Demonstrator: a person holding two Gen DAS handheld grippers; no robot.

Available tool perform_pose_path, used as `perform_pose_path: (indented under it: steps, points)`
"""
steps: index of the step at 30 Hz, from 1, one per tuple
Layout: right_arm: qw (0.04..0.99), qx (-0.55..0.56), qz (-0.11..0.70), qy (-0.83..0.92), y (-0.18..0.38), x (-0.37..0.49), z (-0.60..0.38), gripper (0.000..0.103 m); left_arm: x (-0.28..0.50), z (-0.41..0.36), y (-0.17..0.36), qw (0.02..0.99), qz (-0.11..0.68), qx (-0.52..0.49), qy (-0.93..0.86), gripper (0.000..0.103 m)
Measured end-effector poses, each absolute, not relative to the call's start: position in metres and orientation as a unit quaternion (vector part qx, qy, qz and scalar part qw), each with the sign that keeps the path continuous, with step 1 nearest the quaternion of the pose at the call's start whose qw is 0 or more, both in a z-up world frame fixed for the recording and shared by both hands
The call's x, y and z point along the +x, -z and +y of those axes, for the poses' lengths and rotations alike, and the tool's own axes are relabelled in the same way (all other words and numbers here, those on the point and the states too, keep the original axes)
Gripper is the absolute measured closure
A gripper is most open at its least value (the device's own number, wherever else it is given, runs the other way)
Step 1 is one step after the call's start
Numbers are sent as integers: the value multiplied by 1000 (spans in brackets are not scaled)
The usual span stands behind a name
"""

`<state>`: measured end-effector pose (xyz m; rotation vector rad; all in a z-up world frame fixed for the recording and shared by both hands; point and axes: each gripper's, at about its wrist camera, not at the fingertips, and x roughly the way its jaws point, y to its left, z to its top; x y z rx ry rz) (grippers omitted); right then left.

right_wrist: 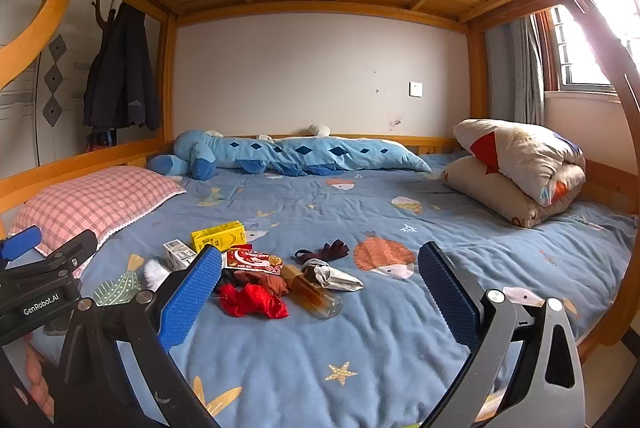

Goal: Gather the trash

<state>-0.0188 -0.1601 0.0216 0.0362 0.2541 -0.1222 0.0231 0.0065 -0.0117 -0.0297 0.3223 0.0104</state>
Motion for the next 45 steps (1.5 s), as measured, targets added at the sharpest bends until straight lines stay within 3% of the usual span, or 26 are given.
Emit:
perform_pose_path:
  steps: [45]
  points:
    - [990, 27, 126, 62, -17, -16, -164, 8, 27, -7, 10, 985, 173, -2, 0, 4]
